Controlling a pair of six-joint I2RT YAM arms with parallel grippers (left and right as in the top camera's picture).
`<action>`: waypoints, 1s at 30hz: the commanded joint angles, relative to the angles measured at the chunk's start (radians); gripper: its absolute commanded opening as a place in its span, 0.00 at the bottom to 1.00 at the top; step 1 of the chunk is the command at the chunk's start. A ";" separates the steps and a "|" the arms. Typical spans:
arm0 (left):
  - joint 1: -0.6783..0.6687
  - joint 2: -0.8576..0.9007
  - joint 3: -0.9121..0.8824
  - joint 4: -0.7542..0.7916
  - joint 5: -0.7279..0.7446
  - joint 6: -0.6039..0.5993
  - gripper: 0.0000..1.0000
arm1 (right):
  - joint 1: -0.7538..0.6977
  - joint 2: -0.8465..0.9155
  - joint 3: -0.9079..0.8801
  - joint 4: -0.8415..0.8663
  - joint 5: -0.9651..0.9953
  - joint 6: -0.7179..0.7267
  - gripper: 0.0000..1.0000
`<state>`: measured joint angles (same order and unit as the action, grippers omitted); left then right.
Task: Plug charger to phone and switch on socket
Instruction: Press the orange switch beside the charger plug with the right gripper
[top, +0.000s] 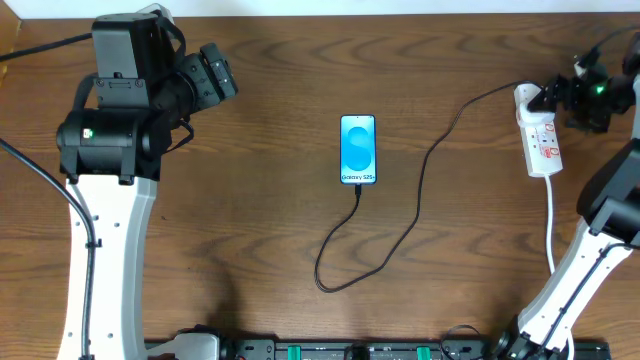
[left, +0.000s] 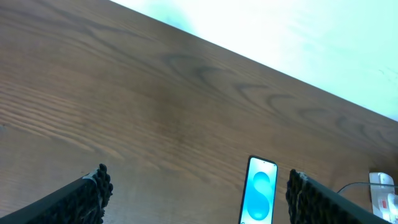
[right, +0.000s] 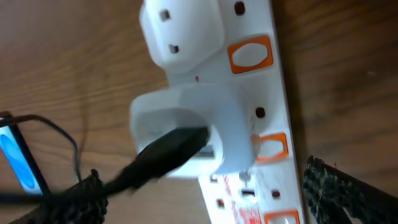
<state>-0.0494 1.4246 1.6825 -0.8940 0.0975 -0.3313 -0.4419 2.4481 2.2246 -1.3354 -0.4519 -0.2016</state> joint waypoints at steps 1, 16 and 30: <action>0.003 0.000 0.010 -0.003 -0.020 0.021 0.91 | 0.005 0.023 0.020 0.002 -0.030 -0.024 0.99; 0.003 0.000 0.010 -0.003 -0.020 0.021 0.91 | 0.012 0.035 0.019 0.008 -0.063 -0.035 0.99; 0.003 0.000 0.010 -0.003 -0.020 0.021 0.91 | 0.014 0.039 -0.010 0.021 -0.093 -0.035 0.99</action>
<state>-0.0494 1.4246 1.6825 -0.8944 0.0975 -0.3313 -0.4362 2.4676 2.2242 -1.3178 -0.5243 -0.2199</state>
